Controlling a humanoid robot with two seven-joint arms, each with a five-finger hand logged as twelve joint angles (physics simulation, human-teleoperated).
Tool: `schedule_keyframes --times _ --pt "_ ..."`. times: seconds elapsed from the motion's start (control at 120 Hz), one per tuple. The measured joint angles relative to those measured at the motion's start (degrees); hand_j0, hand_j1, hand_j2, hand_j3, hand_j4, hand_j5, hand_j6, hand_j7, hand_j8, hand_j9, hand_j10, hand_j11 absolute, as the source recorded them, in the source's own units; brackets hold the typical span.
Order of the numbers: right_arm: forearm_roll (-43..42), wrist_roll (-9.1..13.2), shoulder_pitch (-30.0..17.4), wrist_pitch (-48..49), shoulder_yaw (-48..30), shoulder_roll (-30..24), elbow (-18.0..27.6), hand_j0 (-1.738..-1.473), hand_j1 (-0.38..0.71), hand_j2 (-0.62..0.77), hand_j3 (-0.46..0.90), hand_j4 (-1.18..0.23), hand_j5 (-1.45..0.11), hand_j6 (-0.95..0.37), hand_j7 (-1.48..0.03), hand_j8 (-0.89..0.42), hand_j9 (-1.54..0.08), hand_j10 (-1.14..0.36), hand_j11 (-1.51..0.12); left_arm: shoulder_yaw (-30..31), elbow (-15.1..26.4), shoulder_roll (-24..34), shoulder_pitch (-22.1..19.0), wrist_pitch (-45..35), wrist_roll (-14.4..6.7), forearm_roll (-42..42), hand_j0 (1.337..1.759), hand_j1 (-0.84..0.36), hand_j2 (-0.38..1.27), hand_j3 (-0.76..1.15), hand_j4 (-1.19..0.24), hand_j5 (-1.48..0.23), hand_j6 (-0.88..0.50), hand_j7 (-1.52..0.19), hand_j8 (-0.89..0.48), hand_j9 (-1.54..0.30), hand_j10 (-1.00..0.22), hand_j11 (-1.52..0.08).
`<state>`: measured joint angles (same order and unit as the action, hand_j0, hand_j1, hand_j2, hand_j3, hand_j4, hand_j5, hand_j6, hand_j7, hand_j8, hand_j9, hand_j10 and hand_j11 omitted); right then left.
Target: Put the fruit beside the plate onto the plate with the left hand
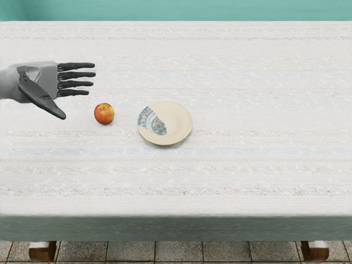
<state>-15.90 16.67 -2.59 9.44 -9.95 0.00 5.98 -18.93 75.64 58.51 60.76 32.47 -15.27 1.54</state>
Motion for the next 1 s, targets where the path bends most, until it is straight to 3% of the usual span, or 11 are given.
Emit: schedule_keyframes --times 0.15,0.3,0.333,0.367,0.45,0.558,0.625,0.708,0.858,1.0 --pt "0.0 0.03 0.19 -0.13 -0.02 0.0 -0.04 -1.658 -0.35 0.0 0.0 0.0 0.0 0.0 0.0 0.0 0.0 0.0 0.0 0.18 -0.55 -0.06 -0.05 -0.85 -0.45 -2.64 1.658 0.34 0.0 0.0 0.0 -0.01 0.0 -0.01 0.0 -0.01 0.0 -0.01" --pt "-0.01 0.03 -0.36 -0.19 0.01 0.0 -0.08 -1.658 -0.35 0.0 0.0 0.0 0.0 0.0 0.0 0.0 0.0 0.0 0.0 1.56 -1.1 -1.32 0.09 -8.82 -6.61 -12.55 1.658 0.34 0.0 0.0 -0.01 -0.01 -0.01 -0.01 -0.01 -0.01 -0.01 -0.01" --pt "-0.01 0.03 -0.42 -0.2 0.01 0.0 -0.09 -1.658 -0.35 0.0 0.0 0.0 0.0 0.0 0.0 0.0 0.0 0.0 0.0 3.67 -1.06 -0.7 2.87 -12.46 -6.93 -14.41 1.658 0.34 0.0 0.0 -0.01 -0.01 -0.01 -0.01 -0.01 -0.01 -0.01 -0.01" --pt "-0.01 0.03 -0.45 -0.2 0.01 0.0 -0.09 -1.658 -0.35 0.0 0.0 0.0 0.0 0.0 0.0 0.0 0.0 0.0 0.0 7.4 -0.98 -0.74 6.84 -16.16 -5.64 -15.59 1.658 0.34 0.0 0.0 -0.01 -0.01 -0.01 -0.01 -0.01 -0.01 -0.01 -0.01" --pt "-0.01 0.03 -0.5 -0.21 0.01 0.0 -0.09 -1.658 -0.35 0.0 0.0 0.0 0.0 0.0 0.0 0.0 0.0 0.0 0.0 24.42 1.23 -7.12 20.45 -30.32 1.26 -14.59 1.658 0.34 0.0 0.0 0.0 -0.01 0.0 -0.01 0.0 -0.01 -0.01 -0.01" --pt "-0.01 0.03 -0.53 -0.22 0.02 0.0 -0.09 -1.658 -0.35 0.0 0.0 0.0 0.0 0.0 0.0 0.0 0.0 0.0 0.0 43.38 3.32 -19.39 22.61 -49.4 5.77 -9.7 1.658 0.34 0.0 0.0 -0.01 -0.01 -0.01 -0.01 -0.01 -0.01 -0.01 -0.01" --pt "-0.01 0.03 -0.53 -0.21 0.02 0.0 -0.09 -1.658 -0.35 0.0 0.0 0.0 0.0 0.0 0.0 0.0 0.0 0.0 0.0 49.96 3.65 -21.69 23.41 -57.95 6.94 -6.71 1.658 0.34 0.0 0.0 -0.01 -0.01 -0.01 -0.01 -0.01 -0.01 -0.01 -0.01" --pt "-0.01 0.03 -0.54 -0.22 0.01 0.0 -0.09 -1.658 -0.35 0.0 0.0 0.0 0.0 0.0 0.0 0.0 0.0 0.0 0.0 54.03 1.76 -24.72 23.34 -63.19 7.61 -4.8 1.658 0.34 0.0 0.0 -0.01 -0.01 -0.01 -0.01 -0.01 -0.01 -0.01 -0.01" --pt "-0.01 0.03 -0.54 -0.21 0.02 0.0 -0.09 -1.658 -0.35 0.0 0.0 0.0 0.0 0.0 0.0 0.0 0.0 0.0 0.0 58.61 -0.63 -33.64 26.78 -66.46 8.03 -3.71 1.658 0.34 0.0 0.0 -0.01 -0.01 -0.01 -0.01 -0.01 -0.01 -0.01 -0.01" --pt "-0.01 0.03 -0.55 -0.22 0.01 0.0 -0.09 -1.658 -0.35 0.0 0.0 0.0 0.0 0.0 0.0 0.0 0.0 0.0 0.0 61.65 -1.5 -36.88 27.39 -67.21 8.33 -3.57 1.658 0.32 0.0 0.0 -0.02 -0.03 -0.02 -0.03 -0.02 -0.03 -0.02 -0.03"
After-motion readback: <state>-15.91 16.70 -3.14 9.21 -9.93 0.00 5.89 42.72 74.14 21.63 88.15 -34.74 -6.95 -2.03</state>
